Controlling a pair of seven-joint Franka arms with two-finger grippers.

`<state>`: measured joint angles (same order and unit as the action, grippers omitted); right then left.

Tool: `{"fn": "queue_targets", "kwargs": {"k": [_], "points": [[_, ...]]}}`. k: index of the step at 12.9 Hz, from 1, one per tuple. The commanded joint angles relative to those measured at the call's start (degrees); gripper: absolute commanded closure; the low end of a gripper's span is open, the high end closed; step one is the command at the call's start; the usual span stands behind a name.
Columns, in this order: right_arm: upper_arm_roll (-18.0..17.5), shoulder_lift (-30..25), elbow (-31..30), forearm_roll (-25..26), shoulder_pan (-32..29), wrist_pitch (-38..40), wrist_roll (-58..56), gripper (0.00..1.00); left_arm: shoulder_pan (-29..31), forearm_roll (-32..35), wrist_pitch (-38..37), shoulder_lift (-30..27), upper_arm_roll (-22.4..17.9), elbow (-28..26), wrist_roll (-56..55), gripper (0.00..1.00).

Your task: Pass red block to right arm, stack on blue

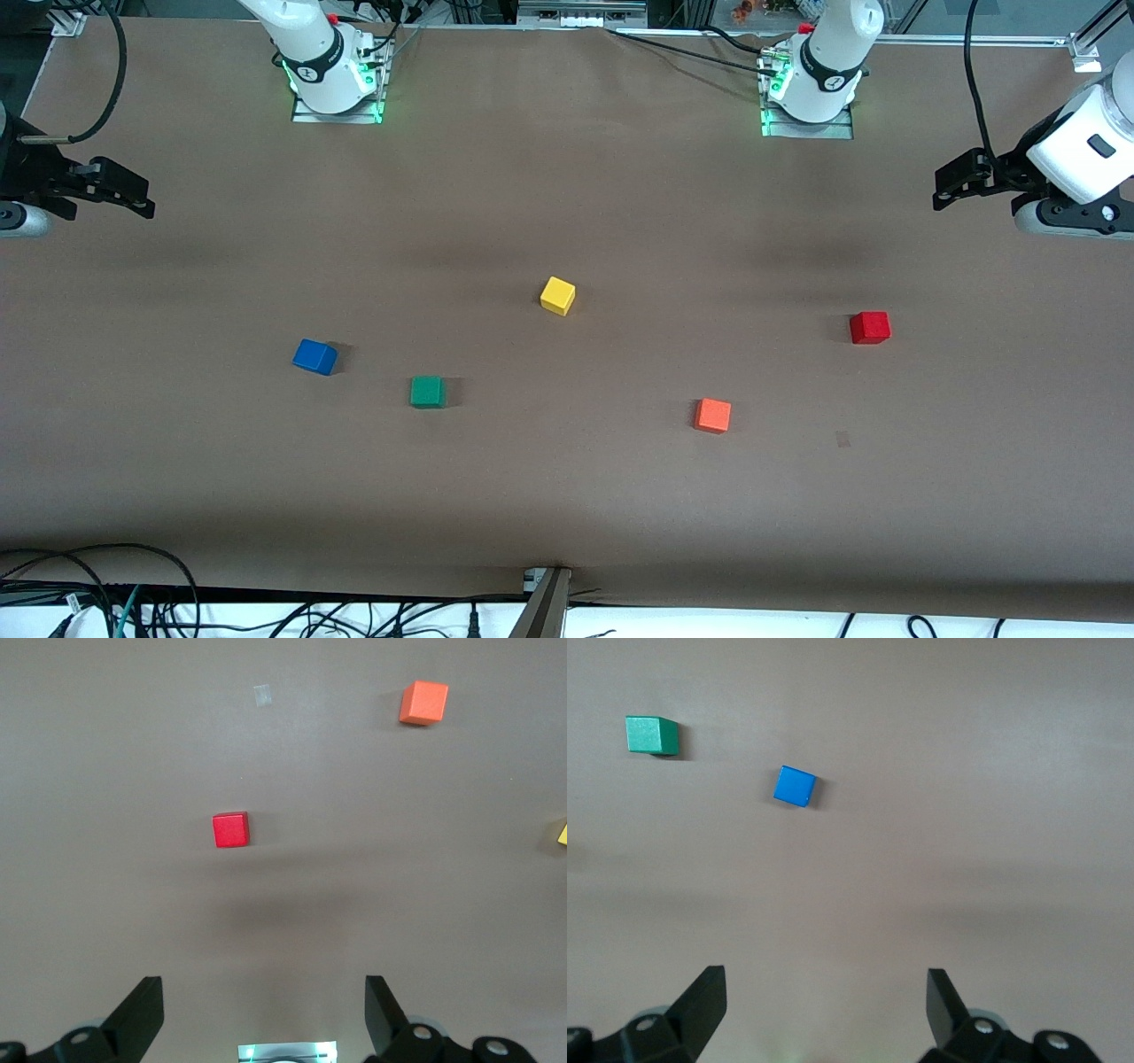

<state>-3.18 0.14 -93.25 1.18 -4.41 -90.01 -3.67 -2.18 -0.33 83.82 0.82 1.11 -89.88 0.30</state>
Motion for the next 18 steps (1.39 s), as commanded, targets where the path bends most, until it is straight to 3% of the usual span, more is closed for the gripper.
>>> {"fn": "queue_targets", "kwargs": {"k": [1,18], "points": [[-0.34,-0.32,0.88,-0.65,0.10,0.98,-0.73,0.00,0.07,-0.02,1.51,-0.47,-0.06,-0.21,0.14,0.00],[-0.25,-0.32,0.88,-0.74,0.20,1.07,-0.73,0.00,0.16,1.82,0.12,0.05,-0.06,-0.12,0.58,0.00]]}}
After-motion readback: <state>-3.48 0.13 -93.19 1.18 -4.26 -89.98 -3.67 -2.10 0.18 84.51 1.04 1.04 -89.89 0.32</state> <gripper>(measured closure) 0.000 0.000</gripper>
